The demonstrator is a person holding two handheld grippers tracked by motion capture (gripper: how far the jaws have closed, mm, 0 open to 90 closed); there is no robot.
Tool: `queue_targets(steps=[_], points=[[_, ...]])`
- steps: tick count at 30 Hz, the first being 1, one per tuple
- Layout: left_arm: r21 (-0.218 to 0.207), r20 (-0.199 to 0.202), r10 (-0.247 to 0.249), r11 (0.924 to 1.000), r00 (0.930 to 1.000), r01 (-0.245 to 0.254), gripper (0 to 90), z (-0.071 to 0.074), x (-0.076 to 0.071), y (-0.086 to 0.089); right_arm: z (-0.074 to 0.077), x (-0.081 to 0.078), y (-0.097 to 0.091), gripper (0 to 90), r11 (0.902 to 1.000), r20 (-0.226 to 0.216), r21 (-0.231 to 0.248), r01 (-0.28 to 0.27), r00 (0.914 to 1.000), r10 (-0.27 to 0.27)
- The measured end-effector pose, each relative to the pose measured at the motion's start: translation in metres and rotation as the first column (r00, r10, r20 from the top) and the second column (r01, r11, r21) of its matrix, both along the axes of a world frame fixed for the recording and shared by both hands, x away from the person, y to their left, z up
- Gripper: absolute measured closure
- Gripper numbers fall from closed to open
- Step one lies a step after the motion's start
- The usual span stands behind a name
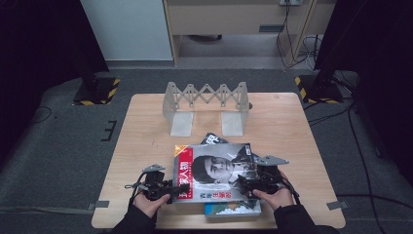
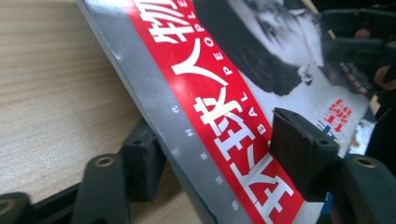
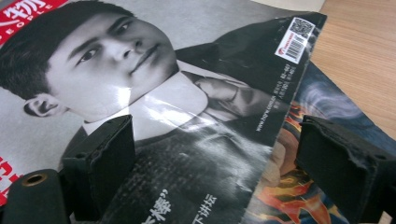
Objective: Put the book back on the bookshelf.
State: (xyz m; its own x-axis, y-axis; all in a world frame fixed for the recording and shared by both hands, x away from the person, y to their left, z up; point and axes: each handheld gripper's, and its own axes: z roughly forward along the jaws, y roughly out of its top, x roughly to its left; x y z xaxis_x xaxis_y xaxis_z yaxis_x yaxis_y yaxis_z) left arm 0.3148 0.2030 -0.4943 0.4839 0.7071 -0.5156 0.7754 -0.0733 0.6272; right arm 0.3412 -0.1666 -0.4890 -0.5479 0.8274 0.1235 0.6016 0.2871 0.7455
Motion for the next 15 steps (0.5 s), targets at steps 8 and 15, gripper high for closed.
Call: queue_targets(steps=[8, 15], points=[[-0.086, 0.099, 0.016, 0.9963, 0.9949, -0.008, 46.8, 0.015, -0.003, 0.0, -0.001, 0.0, 0.001, 10.9, 1.0, 0.002, 0.005, 0.002, 1.0, -0.002], [-0.117, 0.075, -0.014, 0.9928, 0.9971, 0.022, 46.7, 0.015, 0.009, -0.009, -0.001, 0.0, 0.002, 10.7, 0.9996, 0.002, 0.029, -0.002, 1.0, 0.002]])
